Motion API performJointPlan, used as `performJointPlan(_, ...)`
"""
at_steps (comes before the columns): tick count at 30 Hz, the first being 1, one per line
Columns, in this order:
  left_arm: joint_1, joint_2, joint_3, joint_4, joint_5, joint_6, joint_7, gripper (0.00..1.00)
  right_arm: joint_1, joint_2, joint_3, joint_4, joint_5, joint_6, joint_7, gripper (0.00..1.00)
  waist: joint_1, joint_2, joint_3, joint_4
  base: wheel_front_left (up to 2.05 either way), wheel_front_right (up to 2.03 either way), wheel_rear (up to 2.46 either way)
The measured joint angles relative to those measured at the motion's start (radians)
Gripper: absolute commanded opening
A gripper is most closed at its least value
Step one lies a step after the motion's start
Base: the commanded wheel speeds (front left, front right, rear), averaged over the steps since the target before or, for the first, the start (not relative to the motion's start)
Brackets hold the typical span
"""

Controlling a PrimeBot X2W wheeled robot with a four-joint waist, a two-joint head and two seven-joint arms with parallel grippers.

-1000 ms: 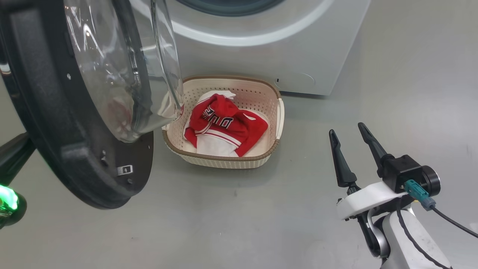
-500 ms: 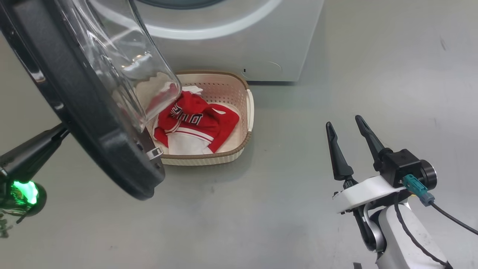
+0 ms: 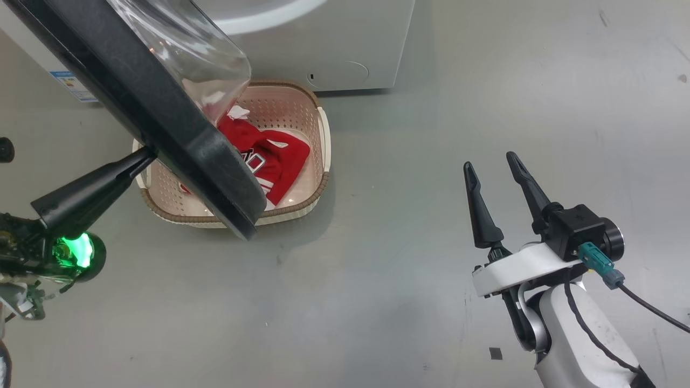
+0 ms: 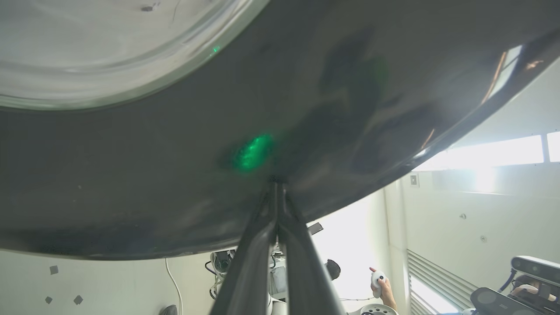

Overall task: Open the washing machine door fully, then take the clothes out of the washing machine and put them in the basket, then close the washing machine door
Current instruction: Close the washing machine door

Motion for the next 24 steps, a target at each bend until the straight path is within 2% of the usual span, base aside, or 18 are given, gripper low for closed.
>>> performJointPlan(17, -0.211, -0.009, -0.032, -0.001, 0.011, 0.105, -0.066, 0.0, -0.067, 0.01, 0.048, 0.007, 0.034, 0.002, -0.002, 1.0, 0.0, 0.0, 0.1, -0.118, 0.0, 0.0, 0.0)
performJointPlan(24, -0.291, -0.024, -0.034, 0.046, 0.013, 0.13, -0.107, 0.0, -0.086, 0.012, 0.064, 0.016, 0.04, 0.003, -0.002, 1.0, 0.0, 0.0, 0.128, -0.163, 0.0, 0.0, 0.0)
